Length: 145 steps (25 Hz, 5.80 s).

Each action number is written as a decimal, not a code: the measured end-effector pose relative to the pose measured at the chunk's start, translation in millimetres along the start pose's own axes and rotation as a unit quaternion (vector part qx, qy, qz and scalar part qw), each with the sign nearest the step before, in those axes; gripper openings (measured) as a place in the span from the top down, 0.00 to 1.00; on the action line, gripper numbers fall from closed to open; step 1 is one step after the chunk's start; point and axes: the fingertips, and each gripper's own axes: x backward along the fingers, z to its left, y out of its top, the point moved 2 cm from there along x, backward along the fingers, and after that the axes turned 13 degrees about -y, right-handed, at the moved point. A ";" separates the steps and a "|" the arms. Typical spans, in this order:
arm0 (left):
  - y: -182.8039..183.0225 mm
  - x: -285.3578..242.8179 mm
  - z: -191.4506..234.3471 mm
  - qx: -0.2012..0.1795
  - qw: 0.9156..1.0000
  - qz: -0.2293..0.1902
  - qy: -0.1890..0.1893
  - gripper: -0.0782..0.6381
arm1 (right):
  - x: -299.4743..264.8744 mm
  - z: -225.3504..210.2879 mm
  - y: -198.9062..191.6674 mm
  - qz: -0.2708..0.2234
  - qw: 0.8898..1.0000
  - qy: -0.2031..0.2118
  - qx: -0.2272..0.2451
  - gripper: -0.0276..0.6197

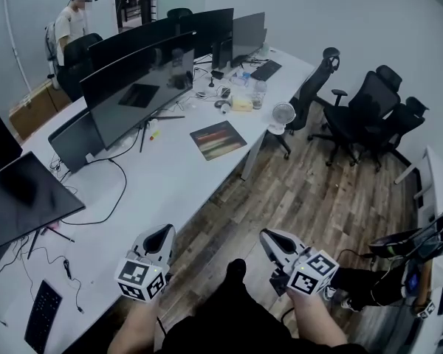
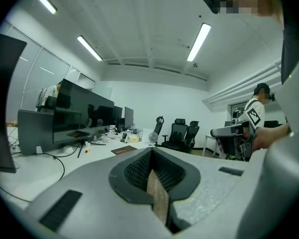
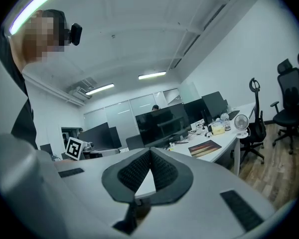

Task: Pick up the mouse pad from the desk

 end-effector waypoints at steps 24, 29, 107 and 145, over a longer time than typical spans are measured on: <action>72.3 -272.7 63.0 -0.035 0.998 0.045 0.003 0.88 | -132.7 -243.2 94.1 -0.004 0.999 0.019 -0.048 0.95; 80.3 -278.1 89.5 -0.040 0.999 0.033 0.001 0.88 | -162.1 -242.7 102.6 -0.004 0.999 0.013 -0.043 0.95; -167.2 -525.4 311.0 -0.058 0.902 0.399 -0.152 0.14 | -400.9 -349.5 22.7 0.151 0.983 0.004 -0.103 0.95; -172.4 -525.4 307.2 -0.051 0.884 0.432 -0.170 0.07 | -396.2 -344.7 17.2 0.152 0.982 0.004 -0.114 0.95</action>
